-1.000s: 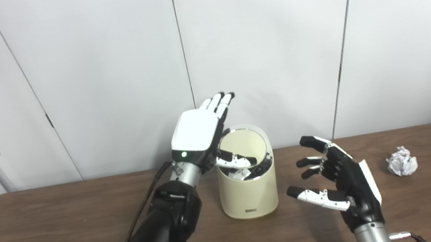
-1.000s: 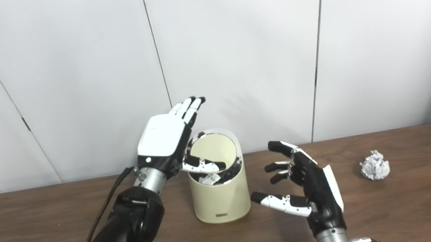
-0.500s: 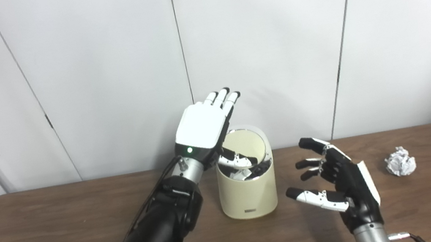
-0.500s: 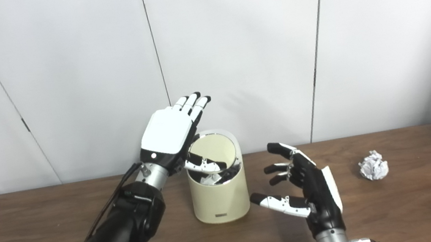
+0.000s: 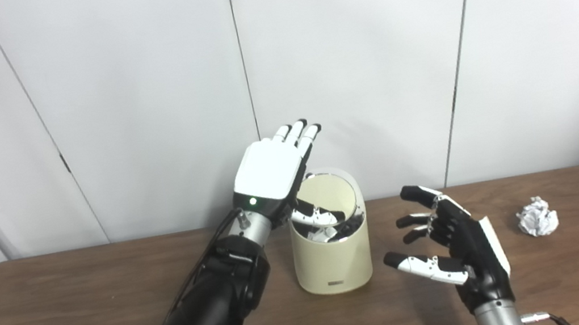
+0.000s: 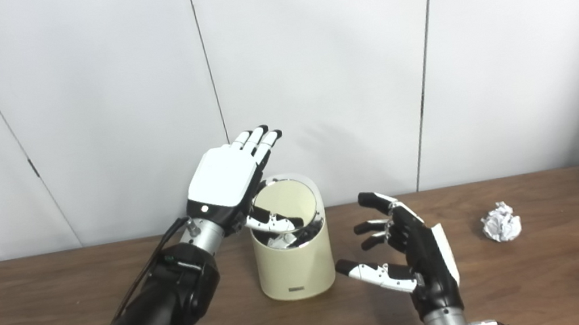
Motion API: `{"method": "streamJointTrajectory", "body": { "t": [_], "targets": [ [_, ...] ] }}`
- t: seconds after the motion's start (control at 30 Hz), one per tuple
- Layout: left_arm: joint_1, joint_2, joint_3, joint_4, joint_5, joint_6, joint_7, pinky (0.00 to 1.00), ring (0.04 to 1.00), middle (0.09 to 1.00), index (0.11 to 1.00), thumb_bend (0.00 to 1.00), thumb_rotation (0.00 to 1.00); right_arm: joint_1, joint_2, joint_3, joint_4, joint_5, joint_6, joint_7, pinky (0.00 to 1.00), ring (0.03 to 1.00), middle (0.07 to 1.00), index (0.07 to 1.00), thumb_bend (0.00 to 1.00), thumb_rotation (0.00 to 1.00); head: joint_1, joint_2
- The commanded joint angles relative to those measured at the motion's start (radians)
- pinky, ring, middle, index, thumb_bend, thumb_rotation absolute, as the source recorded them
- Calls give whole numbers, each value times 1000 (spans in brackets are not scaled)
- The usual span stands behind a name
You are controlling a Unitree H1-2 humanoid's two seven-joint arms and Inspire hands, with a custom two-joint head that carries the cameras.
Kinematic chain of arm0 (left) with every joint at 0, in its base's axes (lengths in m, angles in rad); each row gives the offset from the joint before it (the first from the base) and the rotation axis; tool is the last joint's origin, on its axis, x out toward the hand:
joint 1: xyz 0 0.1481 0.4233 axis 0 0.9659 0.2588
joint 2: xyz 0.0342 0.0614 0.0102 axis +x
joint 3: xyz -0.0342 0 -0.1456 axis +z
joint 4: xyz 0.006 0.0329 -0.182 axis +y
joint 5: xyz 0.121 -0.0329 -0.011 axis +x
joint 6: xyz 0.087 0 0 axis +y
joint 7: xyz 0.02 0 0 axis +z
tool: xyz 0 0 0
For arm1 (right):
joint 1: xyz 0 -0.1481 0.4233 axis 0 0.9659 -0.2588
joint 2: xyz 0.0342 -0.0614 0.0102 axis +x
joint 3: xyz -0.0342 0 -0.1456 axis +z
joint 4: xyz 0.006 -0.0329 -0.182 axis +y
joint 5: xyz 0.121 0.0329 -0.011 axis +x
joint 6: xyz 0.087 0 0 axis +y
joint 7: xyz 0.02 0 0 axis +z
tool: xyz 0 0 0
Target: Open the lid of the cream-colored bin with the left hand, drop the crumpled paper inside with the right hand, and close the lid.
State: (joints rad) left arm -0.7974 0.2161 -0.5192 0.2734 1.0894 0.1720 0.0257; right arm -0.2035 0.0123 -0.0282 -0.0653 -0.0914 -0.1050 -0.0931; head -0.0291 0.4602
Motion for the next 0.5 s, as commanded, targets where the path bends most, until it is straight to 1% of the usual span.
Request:
{"method": "streamJointTrajectory", "body": {
  "t": [0.0,0.07,0.1,0.13,0.17,0.2,0.27,0.3,0.33,0.4,0.43,0.47],
  "targets": [
    [-5,-2,38,-1,-18,1,50,767,918,960,988,986,127,-28,1,2,-23,-4,-21,-3,462,598,782,725,754,127,-1,1],
    [-2,-15,73,-15,-49,-4,86,753,904,942,985,928,139,-28,0,2,-24,-9,-20,-4,459,597,783,725,751,129,-1,1],
    [-1,-30,112,-32,-95,-12,105,749,902,938,985,915,144,-28,-1,2,-23,-9,-21,-4,459,597,783,725,750,129,0,2],
    [-1,-44,150,-48,-141,-20,120,771,909,936,978,882,168,-29,-2,1,-21,-9,-23,-4,455,596,782,724,748,124,1,1],
    [-1,-55,176,-57,-172,-28,129,773,910,933,973,860,183,-30,-3,1,-20,-8,-25,-3,453,595,780,723,746,119,2,1],
    [-2,-70,224,-74,-245,-43,122,773,911,932,971,852,189,-30,-5,1,-17,-7,-27,-1,453,594,779,723,745,117,3,0],
    [-5,-88,284,-95,-341,-59,96,728,900,939,981,864,216,-30,-7,1,-14,-3,-31,3,454,592,778,724,731,117,4,0],
    [-6,-96,311,-107,-386,-57,79,724,903,946,989,865,239,-30,-9,2,-13,-2,-33,4,452,591,777,725,728,118,5,-1],
    [-9,-103,335,-116,-424,-55,72,717,898,945,993,873,267,-31,-10,2,-13,-3,-32,4,449,590,777,725,725,120,6,-1],
    [-9,-119,381,-127,-501,-55,71,652,836,888,971,899,323,-31,-11,2,-12,-8,-31,2,440,585,774,726,723,123,7,2],
    [-7,-127,398,-129,-536,-59,72,647,828,876,960,896,333,-32,-12,2,-12,-11,-29,0,437,585,775,727,725,131,7,1],
    [-5,-133,411,-132,-563,-61,70,664,838,876,951,879,352,-33,-12,2,-12,-13,-28,-1,441,584,774,727,728,142,7,1]
  ]
}}
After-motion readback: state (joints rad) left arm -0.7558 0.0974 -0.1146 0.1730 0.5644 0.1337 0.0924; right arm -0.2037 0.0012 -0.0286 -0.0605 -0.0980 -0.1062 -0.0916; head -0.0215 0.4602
